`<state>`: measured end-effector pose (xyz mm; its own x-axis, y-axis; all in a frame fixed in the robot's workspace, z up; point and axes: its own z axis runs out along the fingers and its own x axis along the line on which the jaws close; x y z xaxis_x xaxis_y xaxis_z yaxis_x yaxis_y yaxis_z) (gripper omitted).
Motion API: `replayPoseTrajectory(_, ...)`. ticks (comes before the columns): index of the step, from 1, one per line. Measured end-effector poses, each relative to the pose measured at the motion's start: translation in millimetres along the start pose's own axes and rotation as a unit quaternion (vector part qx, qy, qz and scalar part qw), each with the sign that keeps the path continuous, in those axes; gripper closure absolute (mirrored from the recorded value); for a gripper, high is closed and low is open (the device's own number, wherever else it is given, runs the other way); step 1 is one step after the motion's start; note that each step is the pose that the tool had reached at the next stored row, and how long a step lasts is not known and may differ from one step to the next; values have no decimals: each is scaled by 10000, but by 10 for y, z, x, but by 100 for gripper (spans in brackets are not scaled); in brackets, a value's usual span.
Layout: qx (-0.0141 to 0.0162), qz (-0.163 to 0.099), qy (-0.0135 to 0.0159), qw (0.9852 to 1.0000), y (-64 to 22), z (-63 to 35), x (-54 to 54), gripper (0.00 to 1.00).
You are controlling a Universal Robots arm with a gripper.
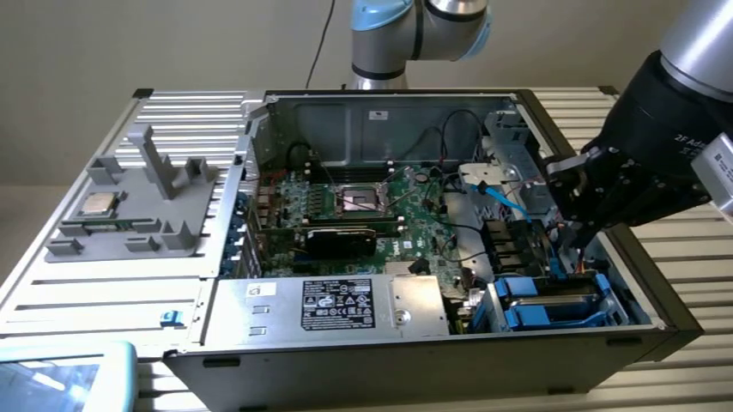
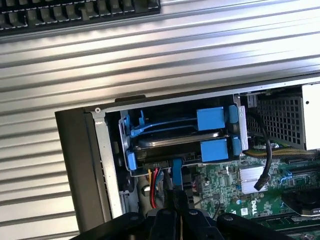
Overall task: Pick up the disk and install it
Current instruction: 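Insert the second disk wire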
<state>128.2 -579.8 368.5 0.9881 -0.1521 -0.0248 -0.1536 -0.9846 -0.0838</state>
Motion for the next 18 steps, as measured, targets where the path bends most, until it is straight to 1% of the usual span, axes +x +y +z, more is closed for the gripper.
replayPoseTrajectory(2,-1,-54,-1,10000,4,16,0,89)
replayPoseTrajectory(4,-1,-92,10,10000,16,23,-1,89)
replayPoseTrajectory(9,10,-149,83,9999,61,40,-13,89)
replayPoseTrajectory(15,10,-223,104,9997,89,55,-29,89)
replayPoseTrajectory(18,12,-246,120,9996,108,64,-43,89)
